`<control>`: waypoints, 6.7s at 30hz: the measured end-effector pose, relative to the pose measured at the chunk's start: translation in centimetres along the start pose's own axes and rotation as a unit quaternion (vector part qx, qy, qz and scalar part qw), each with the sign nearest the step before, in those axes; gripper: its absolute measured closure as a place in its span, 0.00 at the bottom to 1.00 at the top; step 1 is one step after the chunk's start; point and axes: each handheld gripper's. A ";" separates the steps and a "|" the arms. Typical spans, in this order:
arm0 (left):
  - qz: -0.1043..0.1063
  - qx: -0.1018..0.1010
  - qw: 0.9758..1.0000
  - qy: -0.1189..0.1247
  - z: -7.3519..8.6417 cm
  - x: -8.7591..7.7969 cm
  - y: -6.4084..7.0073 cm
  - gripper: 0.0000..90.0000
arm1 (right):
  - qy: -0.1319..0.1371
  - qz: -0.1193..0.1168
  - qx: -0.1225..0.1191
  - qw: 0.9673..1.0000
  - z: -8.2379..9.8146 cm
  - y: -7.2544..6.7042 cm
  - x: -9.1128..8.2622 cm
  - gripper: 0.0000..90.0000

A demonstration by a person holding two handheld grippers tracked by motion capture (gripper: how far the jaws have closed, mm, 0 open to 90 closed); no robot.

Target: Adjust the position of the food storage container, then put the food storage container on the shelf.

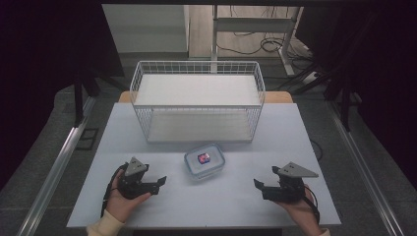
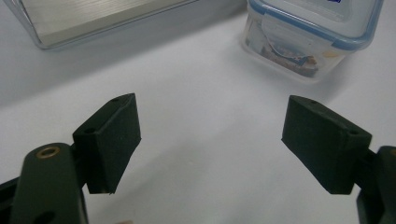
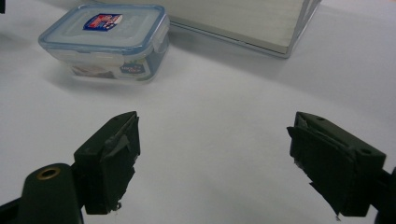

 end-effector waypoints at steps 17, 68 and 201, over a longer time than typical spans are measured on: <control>0.008 0.002 1.000 0.000 0.0 0.1 0.0 0.22 | -0.010 -0.005 -0.007 1.000 0.3 0.1 0.5 0.18; 0.065 0.136 0.989 -0.015 -12.7 6.9 2.6 0.87 | -0.031 0.018 -0.017 0.999 0.6 -0.2 1.2 0.19; 0.098 -0.088 0.991 -0.036 -4.2 2.0 -0.8 0.19 | -0.025 -0.050 0.000 0.998 -1.3 -1.5 2.5 0.21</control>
Point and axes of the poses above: each handheld gripper's, and its own axes: x roughly forward along the jaws, z roughly out of its underside, y roughly to its right, and after that the axes turned 5 degrees about x, right-handed
